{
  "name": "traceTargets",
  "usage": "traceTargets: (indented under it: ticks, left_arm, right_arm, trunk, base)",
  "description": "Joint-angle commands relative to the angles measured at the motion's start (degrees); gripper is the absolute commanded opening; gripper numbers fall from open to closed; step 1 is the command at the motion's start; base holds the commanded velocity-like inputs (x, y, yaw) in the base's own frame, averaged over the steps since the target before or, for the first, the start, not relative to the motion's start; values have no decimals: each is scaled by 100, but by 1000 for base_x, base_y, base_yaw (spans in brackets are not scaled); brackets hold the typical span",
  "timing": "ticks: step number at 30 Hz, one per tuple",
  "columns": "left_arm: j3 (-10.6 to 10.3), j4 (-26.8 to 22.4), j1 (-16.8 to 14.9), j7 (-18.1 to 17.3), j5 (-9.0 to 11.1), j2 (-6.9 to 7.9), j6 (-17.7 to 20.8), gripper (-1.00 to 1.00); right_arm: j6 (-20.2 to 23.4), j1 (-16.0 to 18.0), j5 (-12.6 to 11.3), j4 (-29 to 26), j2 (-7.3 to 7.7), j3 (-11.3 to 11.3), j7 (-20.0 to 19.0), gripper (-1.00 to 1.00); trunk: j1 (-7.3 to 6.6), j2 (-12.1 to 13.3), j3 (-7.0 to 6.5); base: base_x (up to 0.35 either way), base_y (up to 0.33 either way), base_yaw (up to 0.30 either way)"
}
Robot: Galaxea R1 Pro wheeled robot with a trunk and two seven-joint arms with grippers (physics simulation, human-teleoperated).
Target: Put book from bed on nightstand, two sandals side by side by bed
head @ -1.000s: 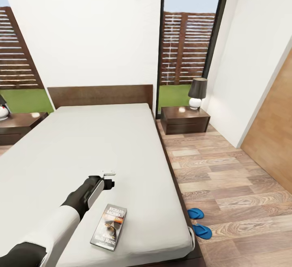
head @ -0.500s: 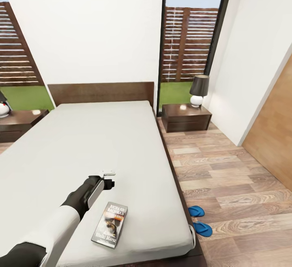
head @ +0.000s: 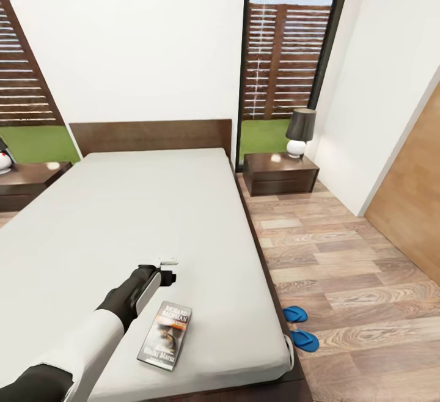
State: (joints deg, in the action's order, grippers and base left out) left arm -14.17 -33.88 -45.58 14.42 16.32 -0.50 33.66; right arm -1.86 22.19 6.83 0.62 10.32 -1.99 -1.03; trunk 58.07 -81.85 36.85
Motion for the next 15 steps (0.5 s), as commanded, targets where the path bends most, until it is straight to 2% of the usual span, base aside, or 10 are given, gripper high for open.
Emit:
traceTargets:
  ticks: [1, 15]
  left_arm:
    - [-44, -7, -3, 51, 57, 1, 18, 100]
    - [-100, 1, -3, 49, 47, -10, 18, 100]
  right_arm:
    - [-18, 4, 56, 7, 6, -24, -11, 100]
    - [-25, 4, 58, 10, 21, -21, -11, 100]
  trunk:
    - [0, -3, 12]
    - [0, -3, 45]
  base:
    - [0, 0, -50]
    - [0, 0, -17]
